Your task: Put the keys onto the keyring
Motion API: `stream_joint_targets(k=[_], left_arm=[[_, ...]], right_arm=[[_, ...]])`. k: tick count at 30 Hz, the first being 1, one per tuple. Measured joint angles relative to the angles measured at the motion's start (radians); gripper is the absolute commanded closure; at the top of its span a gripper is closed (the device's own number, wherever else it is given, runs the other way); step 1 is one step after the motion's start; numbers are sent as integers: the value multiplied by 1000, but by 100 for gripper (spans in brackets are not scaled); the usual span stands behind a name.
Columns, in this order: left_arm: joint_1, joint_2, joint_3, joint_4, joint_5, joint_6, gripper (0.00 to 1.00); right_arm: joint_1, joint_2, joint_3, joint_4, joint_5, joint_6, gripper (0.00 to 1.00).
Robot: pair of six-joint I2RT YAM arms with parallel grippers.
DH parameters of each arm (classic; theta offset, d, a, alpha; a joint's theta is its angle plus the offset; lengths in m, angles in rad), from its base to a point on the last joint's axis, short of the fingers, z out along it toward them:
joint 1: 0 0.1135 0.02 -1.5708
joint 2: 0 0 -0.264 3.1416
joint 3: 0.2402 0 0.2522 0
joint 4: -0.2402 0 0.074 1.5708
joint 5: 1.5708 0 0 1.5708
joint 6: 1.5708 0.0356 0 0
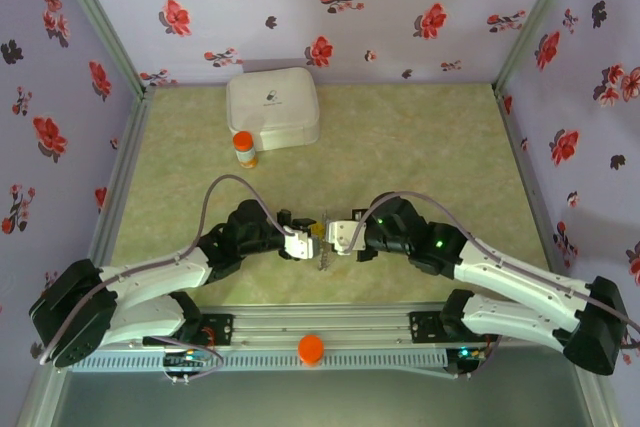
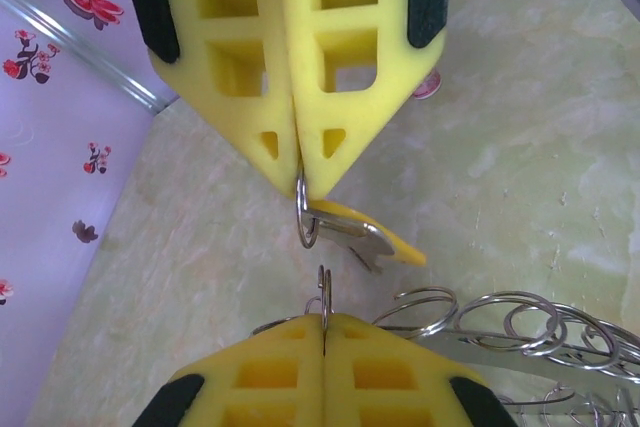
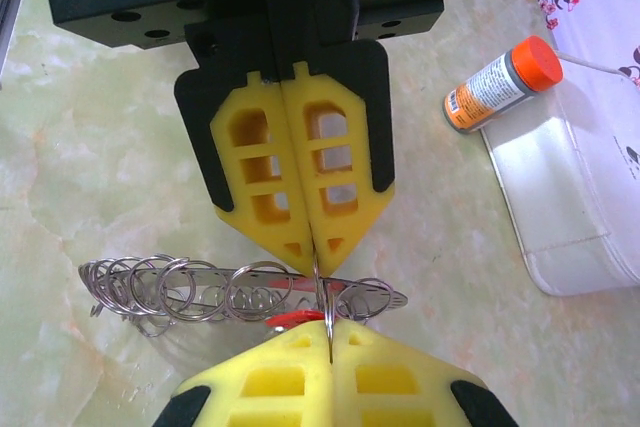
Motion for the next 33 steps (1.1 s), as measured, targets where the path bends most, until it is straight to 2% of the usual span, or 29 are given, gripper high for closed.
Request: stream_joint_targets(k=[23, 33], left_arm=[[0, 0, 0, -3, -11, 11, 100], [0, 4, 0, 5, -11, 14, 100]], right_arm=[[0, 72, 0, 42, 14, 3, 100], [0, 75, 0, 52, 14, 92, 100]])
